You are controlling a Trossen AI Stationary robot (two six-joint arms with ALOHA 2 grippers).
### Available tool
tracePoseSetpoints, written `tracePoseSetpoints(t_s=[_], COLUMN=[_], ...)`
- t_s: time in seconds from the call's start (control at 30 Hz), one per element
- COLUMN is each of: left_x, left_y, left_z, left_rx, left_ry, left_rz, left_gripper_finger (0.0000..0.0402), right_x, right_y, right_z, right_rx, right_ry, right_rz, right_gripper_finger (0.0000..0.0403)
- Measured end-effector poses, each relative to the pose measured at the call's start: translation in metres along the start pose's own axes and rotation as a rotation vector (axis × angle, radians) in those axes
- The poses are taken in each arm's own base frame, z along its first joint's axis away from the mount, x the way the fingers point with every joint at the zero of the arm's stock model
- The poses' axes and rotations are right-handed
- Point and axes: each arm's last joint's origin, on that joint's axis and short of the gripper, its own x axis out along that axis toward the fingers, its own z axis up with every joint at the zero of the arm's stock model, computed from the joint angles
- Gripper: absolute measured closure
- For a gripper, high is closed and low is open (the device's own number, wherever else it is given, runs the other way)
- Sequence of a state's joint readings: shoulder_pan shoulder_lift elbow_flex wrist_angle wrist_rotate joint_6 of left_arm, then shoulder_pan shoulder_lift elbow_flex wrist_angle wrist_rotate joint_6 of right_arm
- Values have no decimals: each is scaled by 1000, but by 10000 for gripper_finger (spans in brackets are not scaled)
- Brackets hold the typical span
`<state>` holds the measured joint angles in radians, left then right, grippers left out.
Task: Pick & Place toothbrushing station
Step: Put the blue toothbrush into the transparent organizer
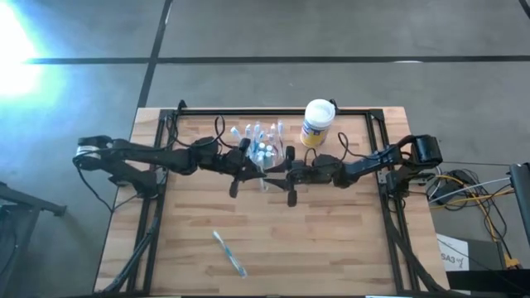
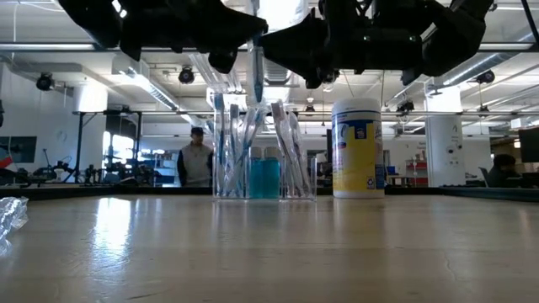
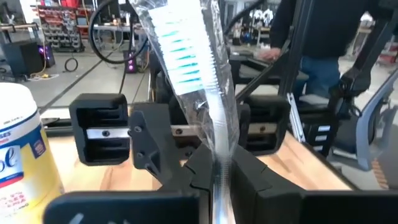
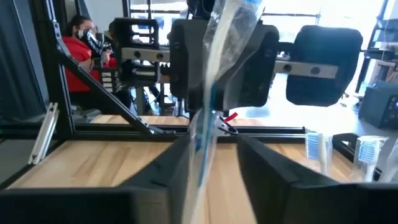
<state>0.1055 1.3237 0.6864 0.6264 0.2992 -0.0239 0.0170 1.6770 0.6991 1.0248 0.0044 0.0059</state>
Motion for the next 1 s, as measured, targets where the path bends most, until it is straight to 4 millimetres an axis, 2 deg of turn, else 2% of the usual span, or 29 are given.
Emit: tracePoseSetpoints(t_s=[0.1,0.2,0.3,0.43,0.6,0.73,0.9,1.0], left_x=[-5,-14,-30,-58,-94,-117,-140,-150], left_y=[-1,-5,-10,-17,-27,-33,-40,-42], left_z=[1,3,8,9,5,-2,-14,-22], left_rx=[23,41,52,64,66,66,76,75], left_ry=[25,26,14,15,-7,-41,-79,-94], left_rz=[3,4,7,49,89,108,112,137], left_gripper_finger=[377,377,377,377,377,377,377,377], right_x=[-1,-4,-16,-44,-88,-117,-144,-157], right_y=[0,0,0,0,1,3,7,7], right_z=[1,4,8,15,16,11,5,2], right_rx=[30,37,40,49,84,76,22,37], right_ry=[1,-8,-18,-41,-71,-63,-76,-99], right_rz=[0,1,1,3,-57,-184,-159,-158], right_gripper_finger=[226,194,181,187,235,302,382,390])
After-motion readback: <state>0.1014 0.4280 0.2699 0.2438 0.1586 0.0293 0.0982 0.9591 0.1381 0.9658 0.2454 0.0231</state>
